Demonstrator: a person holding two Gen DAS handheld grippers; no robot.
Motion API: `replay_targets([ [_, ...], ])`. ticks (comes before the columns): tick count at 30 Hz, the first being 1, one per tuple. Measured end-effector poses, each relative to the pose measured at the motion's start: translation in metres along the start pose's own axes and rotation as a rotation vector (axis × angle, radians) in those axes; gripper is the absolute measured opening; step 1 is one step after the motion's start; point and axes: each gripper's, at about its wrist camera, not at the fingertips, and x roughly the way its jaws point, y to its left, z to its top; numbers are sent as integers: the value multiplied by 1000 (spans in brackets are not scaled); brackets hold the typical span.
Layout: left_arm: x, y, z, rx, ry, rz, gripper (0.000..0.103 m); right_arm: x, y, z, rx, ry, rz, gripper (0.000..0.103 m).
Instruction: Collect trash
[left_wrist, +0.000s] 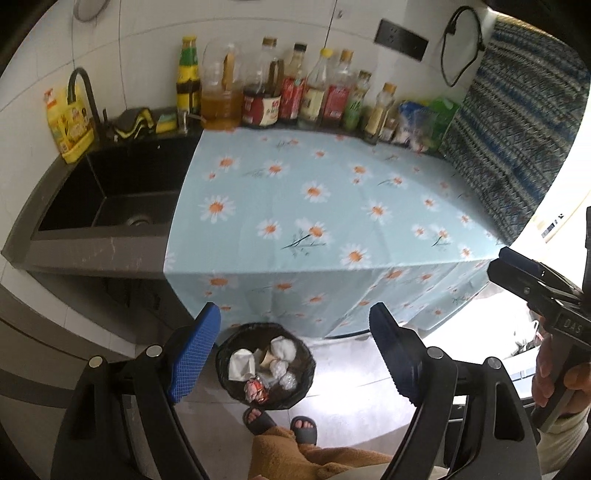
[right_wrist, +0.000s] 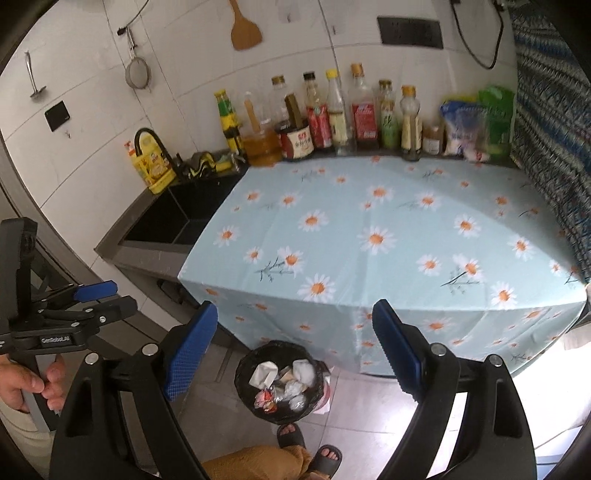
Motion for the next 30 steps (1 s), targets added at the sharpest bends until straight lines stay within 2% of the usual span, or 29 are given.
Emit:
replay_targets([
  [1,-5,-3,1,0,-10,-2,81,-5,-1,2,3,-9,0,85],
  [2,-10,-7,2,1,-21,-3,88,-9,-2,2,2,-16,1,96],
  [4,-21,-14,4,4,-45,-23,96,-19,-2,5,-11,-40,-4,98],
  [14,-52,-39,5,37,-98,-23,96,-53,-1,11,-37,-99,16,98],
  [17,-56,-35,7,17,-97,-56,96,-58,0,12,-43,-111,9,98],
  [21,-64,-32,8,40,-123,-15,96,-62,2,15,-38,-128,9,98],
  [30,-73,-15,10,50,-134,-12,96,-64,16,22,-38,-142,11,98],
])
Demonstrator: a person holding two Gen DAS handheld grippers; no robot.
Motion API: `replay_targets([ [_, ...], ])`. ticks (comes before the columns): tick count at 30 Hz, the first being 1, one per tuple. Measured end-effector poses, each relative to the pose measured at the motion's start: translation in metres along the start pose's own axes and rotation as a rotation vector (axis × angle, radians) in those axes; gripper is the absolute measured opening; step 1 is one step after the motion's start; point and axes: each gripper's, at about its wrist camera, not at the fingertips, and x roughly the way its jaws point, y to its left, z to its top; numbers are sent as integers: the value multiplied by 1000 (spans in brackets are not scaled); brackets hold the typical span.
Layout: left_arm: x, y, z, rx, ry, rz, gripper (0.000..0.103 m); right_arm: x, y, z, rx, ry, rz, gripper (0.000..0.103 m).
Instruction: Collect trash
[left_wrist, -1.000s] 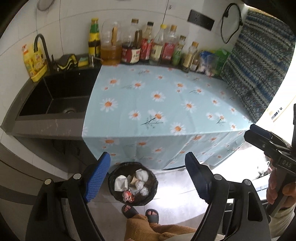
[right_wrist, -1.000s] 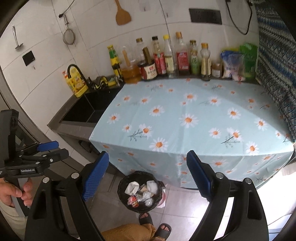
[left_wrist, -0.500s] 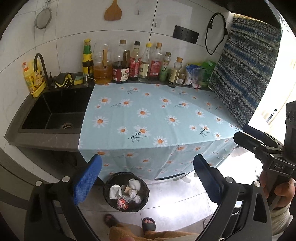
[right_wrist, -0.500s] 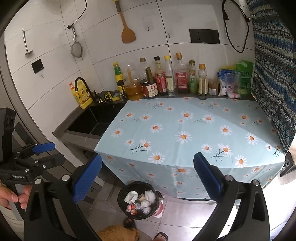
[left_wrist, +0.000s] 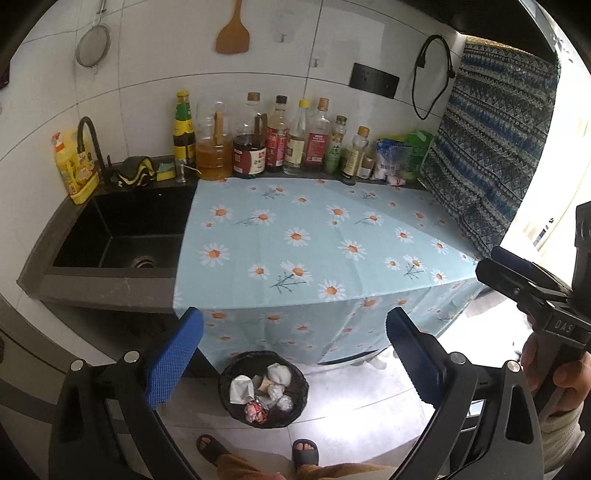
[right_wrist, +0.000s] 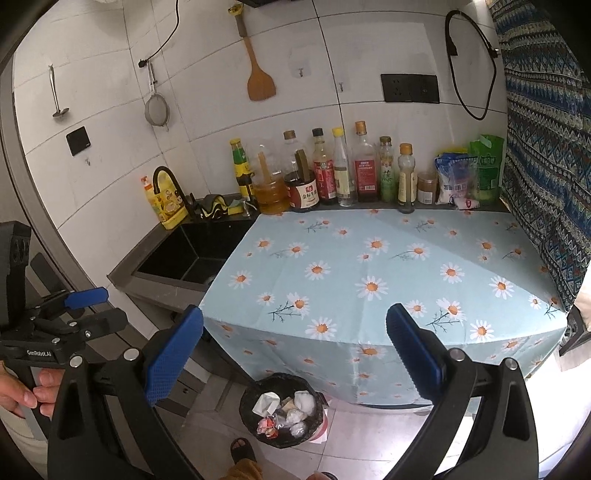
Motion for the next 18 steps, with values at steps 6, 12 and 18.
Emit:
replay_targets([
  [6,-2,1,0,8,-8,8,96,-1,6,-1,-10,5,-6,98],
  [12,-3,-1,0,11,-15,14,96,-4,3,0,8,-12,-14,98],
  [18,-6,-6,2,18,-28,12,96,-8,0,1,6,-18,-21,98],
])
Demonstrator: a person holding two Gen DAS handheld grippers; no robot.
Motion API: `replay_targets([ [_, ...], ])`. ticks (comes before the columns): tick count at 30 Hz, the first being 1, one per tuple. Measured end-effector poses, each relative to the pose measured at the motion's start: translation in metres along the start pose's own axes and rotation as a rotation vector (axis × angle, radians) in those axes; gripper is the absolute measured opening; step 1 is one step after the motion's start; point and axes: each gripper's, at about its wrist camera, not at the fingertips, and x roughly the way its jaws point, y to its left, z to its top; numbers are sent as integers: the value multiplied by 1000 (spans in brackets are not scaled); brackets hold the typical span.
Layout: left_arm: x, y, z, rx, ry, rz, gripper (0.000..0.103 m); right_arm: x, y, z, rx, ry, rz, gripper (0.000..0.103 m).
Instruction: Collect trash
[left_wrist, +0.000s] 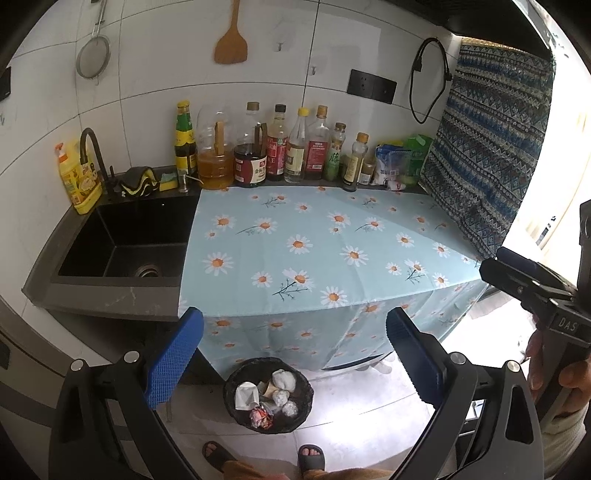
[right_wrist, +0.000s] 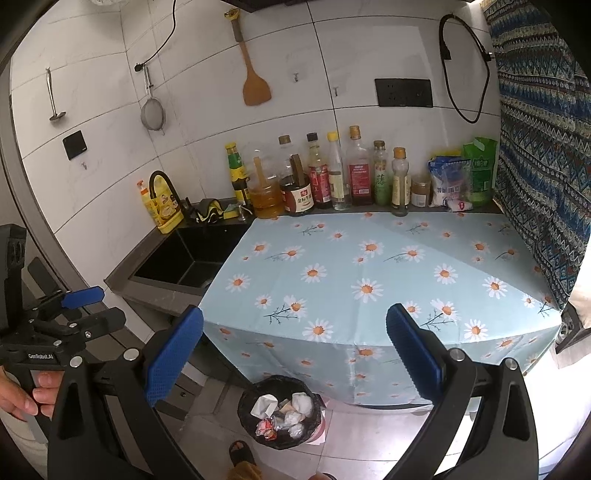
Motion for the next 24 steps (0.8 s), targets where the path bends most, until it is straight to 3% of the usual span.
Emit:
replay_targets([
  [24,3,-5,6,-5,-15,46,96,1,-15,-2,2,16,-15,98],
])
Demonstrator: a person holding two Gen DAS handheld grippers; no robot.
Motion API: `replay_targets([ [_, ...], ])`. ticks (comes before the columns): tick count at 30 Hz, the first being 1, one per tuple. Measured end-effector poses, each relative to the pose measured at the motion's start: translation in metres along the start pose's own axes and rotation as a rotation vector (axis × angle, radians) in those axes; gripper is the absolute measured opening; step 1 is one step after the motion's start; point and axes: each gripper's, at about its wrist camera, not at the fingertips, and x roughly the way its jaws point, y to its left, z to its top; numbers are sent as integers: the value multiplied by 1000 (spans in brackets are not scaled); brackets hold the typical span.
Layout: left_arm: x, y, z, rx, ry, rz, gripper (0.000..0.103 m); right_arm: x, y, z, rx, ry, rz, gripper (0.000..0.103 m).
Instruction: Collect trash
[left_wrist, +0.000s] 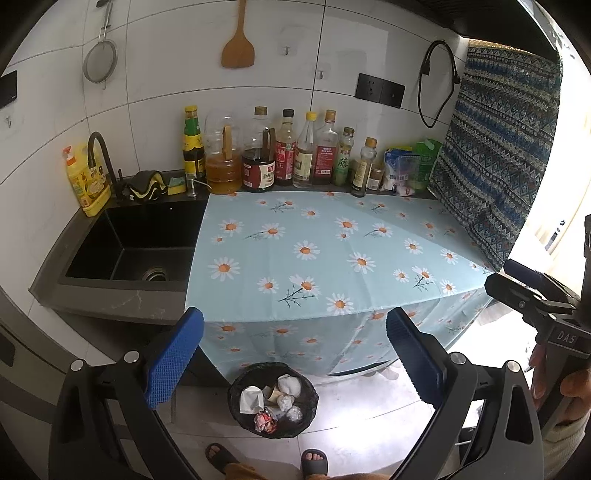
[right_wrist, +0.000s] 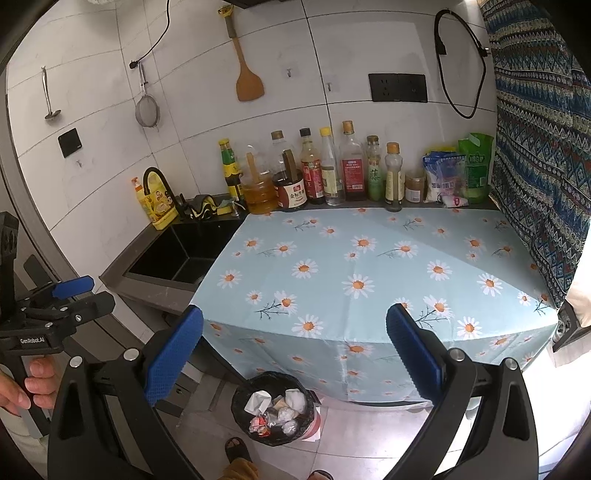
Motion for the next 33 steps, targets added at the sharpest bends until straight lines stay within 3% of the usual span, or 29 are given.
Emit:
replay_targets([
  [33,3,-9,0,43,4,3,96,5,-3,-3,7,6,-22,98],
])
